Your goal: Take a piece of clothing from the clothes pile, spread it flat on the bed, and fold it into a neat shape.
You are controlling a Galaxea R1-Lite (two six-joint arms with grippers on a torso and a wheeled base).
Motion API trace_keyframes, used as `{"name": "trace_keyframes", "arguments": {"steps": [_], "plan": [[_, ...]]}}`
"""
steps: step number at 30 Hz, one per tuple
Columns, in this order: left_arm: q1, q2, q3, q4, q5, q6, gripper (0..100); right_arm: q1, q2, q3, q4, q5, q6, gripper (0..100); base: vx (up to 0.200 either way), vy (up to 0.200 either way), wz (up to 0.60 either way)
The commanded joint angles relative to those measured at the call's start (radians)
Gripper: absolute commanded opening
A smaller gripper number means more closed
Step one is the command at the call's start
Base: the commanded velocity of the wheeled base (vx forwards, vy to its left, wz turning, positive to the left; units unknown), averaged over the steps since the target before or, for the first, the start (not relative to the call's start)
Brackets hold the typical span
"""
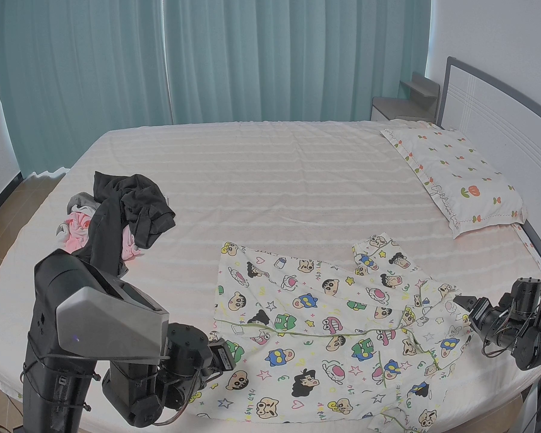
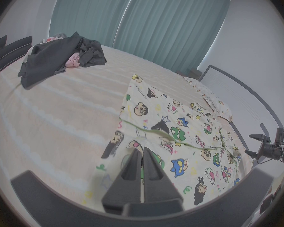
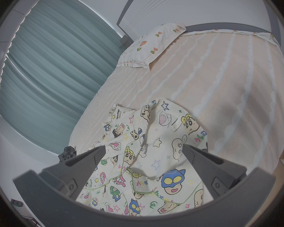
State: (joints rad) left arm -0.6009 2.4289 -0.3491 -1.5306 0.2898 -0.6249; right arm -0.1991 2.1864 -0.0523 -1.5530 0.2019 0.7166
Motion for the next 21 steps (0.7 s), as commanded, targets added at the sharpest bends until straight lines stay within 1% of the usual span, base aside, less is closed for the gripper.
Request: {"name": "trace_keyframes", "arguments": {"steps": [1,6,11,15,16,21], "plan": [[0.039,0.053,-0.008,-0.026,-0.018,0.017,0,0.000,0.000,0.002,-0.018,0.001,0.000,100,0.000,0.000,0.00],[0.058,0.082,-0.025,-0.034,-0.021,0.025,0,0.001,0.001,0.002,-0.018,0.001,0.000,100,0.000,0.000,0.00],[0.090,0.094,-0.077,-0.034,-0.021,0.027,0,0.000,0.000,0.002,-0.018,0.001,-0.002,100,0.000,0.000,0.00],[0.098,0.104,-0.097,-0.034,-0.021,0.027,0,0.000,0.000,0.003,-0.018,0.001,-0.002,100,0.000,0.000,0.00],[0.098,0.104,-0.097,-0.034,-0.021,0.027,100,0.000,0.000,0.003,-0.018,0.001,-0.002,100,0.000,0.000,0.00],[0.098,0.104,-0.082,-0.034,-0.023,0.027,100,0.000,0.000,0.003,-0.018,0.001,-0.002,100,0.000,0.000,0.00]]}}
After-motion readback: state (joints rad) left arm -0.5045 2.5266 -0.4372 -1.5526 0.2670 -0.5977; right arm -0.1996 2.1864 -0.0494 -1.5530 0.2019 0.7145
